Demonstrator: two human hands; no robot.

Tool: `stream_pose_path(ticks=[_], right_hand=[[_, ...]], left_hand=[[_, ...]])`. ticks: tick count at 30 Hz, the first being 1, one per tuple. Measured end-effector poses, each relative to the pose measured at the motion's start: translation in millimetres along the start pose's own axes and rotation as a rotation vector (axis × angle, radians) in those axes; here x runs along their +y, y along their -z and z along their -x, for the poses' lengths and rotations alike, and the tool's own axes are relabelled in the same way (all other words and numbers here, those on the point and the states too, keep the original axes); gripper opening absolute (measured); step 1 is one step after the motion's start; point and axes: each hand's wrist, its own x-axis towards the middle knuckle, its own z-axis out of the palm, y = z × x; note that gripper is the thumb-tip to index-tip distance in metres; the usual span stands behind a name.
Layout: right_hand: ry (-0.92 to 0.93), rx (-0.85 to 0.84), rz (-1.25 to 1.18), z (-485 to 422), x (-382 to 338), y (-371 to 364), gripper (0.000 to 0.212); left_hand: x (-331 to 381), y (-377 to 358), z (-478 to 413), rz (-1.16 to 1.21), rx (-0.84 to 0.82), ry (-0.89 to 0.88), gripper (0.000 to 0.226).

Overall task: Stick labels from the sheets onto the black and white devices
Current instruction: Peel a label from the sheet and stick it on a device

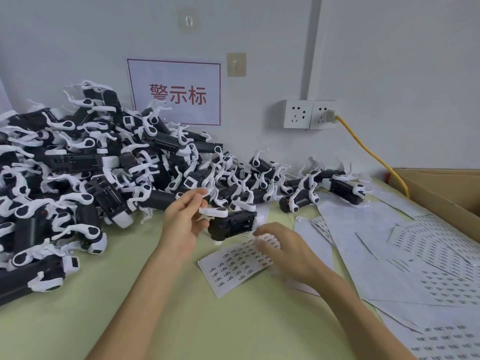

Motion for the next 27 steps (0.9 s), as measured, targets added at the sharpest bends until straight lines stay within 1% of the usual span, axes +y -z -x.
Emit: stream_pose_path(ticks=[2,5,6,8,11,14,16,17,19,20,23,25,27], right_hand=[[-0.019,0.037,-0.287,3,-6,3,0.031],[-0.064,0.041,-0.759,4,-14,9,0.031],[-0.069,0.041,-0.859,4,-15,11,0.033],[-0.064,0.074,-0.945,5,-17,14,0.039],[-0.051,0.182,-0.965,5,-17,17,0.048],[-0.045,0.241,-0.980,4,-17,18,0.045],[-0.071,0.237,-0.938,3,-18,16,0.041],[-0.086,0.234,-0.899,3,-18,14,0.039],[-0.101,0.256,-0.813,2,-18,12,0.038],[-0.103,0.283,-0.763,2,-17,11,0.041],[-0.083,0.367,-0.616,2,-17,10,0.044],[-0.051,0.391,-0.536,3,-17,9,0.044],[-0.043,0.385,-0.478,4,-17,8,0.042]], left_hand=[[-1,-7,2,0.138,-0.007,0.063,0.022],[-3,-12,5,0.218,-0.025,0.130,0.018],[-4,-14,7,0.211,-0.054,0.149,0.018],[-9,-19,12,0.166,-0.117,0.185,0.018],[-16,-28,18,0.040,-0.216,0.225,0.023],[-19,-31,24,-0.116,-0.345,0.238,0.028],[-17,-33,28,-0.226,-0.421,0.231,0.022],[-17,-34,30,-0.269,-0.450,0.234,0.032],[-17,-38,32,-0.292,-0.488,0.264,0.053],[-16,-39,34,-0.295,-0.509,0.275,0.056],[-16,-41,37,-0.324,-0.592,0.323,0.058],[-18,-41,39,-0.327,-0.634,0.388,0.060],[-19,-41,40,-0.330,-0.646,0.412,0.054]])
